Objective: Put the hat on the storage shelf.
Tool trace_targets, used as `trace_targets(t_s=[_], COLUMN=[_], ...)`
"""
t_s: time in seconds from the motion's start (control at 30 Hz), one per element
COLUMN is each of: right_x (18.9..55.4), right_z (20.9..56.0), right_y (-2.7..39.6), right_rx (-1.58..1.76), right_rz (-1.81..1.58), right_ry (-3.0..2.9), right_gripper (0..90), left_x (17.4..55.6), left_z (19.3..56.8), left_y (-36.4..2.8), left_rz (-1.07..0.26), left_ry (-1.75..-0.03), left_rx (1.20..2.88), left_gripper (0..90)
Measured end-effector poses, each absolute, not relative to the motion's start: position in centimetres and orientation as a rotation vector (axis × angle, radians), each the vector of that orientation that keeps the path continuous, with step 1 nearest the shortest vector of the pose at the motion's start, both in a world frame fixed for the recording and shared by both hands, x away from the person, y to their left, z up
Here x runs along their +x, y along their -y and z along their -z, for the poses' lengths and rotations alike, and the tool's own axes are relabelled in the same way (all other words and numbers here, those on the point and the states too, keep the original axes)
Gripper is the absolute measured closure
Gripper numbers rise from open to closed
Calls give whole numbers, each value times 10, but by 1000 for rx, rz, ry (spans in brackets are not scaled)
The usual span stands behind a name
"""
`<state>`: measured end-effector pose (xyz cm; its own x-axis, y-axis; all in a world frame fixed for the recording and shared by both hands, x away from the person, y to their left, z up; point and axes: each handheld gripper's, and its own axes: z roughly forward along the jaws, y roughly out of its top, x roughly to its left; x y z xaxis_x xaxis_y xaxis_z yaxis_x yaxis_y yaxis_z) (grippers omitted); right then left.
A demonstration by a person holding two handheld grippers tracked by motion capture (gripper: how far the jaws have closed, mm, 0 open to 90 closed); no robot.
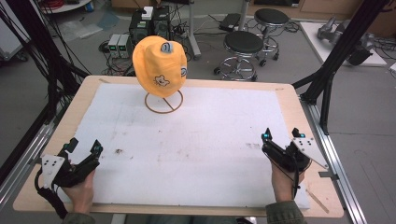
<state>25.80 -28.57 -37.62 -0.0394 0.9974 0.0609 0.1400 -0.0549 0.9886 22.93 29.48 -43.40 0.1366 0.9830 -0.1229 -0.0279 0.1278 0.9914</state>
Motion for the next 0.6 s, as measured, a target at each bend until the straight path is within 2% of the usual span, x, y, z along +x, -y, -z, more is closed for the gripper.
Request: trace_targets(t_s=[0.37,0.6], right_x=[257,254], right_z=[400,402], right_y=[287,288], right_rx=[1362,1346], right_rz=[-1194,-1194], right_ry=[-1329,-1299], right_gripper=[98,98], left_x=[230,231], left_z=[435,435], left_y=[-296,-294], left_rz=[-1032,-1024], left_ry=[-1145,-1140], left_rx=[1150,1154], left_gripper=[208,209])
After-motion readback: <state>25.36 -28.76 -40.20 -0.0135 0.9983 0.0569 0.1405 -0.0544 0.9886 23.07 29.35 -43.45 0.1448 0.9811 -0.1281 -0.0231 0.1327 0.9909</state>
